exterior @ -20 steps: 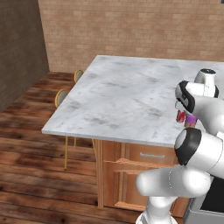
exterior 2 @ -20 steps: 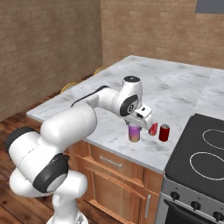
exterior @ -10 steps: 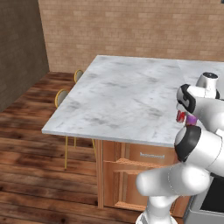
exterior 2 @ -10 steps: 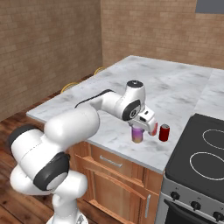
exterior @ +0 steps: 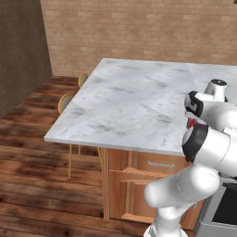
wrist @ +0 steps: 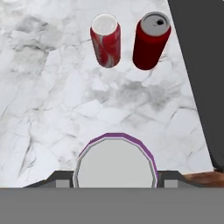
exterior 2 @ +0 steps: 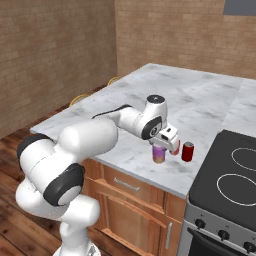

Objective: Four empty soda cans are scattered around the kitchen. Gather all the cans and cluster them next to the stove for recycling.

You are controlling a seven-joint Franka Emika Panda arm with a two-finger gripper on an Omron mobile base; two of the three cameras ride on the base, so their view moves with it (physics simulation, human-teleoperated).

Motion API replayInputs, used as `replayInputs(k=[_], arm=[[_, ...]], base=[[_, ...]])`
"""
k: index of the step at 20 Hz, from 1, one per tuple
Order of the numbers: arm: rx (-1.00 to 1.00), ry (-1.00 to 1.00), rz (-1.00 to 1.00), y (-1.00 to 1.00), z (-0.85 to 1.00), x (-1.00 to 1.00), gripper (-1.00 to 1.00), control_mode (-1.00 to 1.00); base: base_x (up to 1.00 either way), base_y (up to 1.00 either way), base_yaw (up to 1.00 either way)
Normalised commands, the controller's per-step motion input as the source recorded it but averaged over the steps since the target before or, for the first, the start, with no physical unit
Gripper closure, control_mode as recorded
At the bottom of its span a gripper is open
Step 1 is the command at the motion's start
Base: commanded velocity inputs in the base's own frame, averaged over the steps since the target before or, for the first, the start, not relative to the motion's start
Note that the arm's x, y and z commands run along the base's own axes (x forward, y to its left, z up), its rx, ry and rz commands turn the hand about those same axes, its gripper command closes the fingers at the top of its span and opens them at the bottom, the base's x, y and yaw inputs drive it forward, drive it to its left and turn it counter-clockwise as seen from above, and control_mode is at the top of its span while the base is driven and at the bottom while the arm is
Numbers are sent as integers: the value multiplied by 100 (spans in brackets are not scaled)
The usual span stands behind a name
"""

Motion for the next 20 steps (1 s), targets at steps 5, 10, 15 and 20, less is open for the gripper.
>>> replayInputs(k=[5,10,15,20], arm=[[0,0,0,-7,-7,29,100,-100],[0,0,0,-24,-11,20,100,-100],[0,0,0,-20,-16,30,100,-100],[0,0,0,-13,-21,35,100,-100]], base=[[0,0,0],[0,0,0],[0,0,0],[0,0,0]])
